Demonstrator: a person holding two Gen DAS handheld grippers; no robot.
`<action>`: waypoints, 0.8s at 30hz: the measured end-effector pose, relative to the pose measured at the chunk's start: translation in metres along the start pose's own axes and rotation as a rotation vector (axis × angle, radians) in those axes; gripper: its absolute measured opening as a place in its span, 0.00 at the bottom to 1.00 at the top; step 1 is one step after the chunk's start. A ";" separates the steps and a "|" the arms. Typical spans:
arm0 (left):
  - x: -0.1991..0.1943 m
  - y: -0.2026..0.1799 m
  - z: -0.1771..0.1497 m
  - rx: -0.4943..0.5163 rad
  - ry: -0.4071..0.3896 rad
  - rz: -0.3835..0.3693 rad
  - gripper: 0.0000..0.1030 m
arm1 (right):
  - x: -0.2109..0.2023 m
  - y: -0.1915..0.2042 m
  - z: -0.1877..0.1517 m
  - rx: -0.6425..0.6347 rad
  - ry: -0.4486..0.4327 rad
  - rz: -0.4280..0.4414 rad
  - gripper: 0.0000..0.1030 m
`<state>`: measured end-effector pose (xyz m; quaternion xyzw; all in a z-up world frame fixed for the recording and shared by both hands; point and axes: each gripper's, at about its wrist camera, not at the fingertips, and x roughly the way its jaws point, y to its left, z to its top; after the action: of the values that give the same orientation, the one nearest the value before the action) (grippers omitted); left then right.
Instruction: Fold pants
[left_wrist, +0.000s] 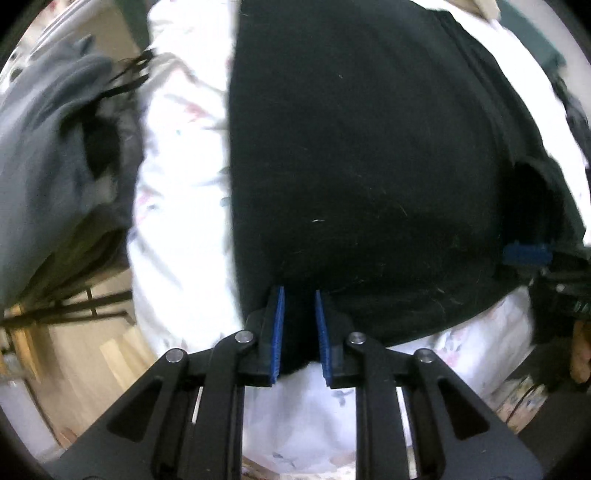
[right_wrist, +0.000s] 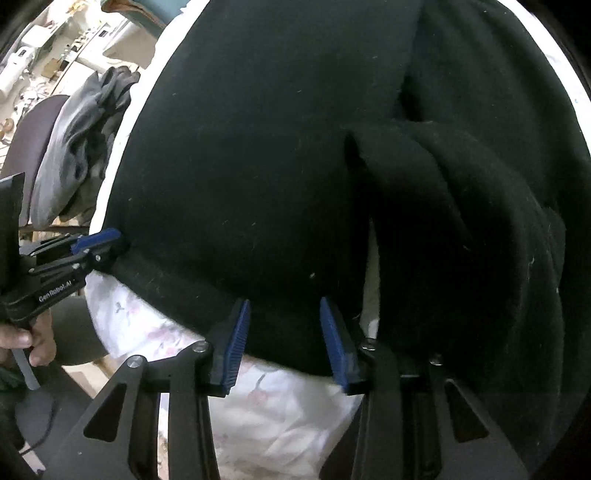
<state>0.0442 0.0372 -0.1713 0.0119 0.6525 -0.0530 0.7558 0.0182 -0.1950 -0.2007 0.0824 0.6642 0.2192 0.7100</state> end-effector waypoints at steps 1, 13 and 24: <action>-0.005 -0.001 -0.001 -0.008 -0.016 0.005 0.22 | 0.001 0.000 -0.001 -0.003 -0.003 -0.007 0.41; -0.057 -0.025 0.019 -0.056 -0.285 0.010 0.74 | -0.036 0.021 0.007 -0.015 -0.079 0.200 0.54; -0.074 -0.069 0.036 -0.131 -0.262 -0.199 0.74 | -0.211 -0.100 -0.024 0.381 -0.361 -0.017 0.57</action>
<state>0.0620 -0.0301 -0.0895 -0.1088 0.5486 -0.0860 0.8245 0.0103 -0.3771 -0.0524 0.2470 0.5567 0.0659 0.7904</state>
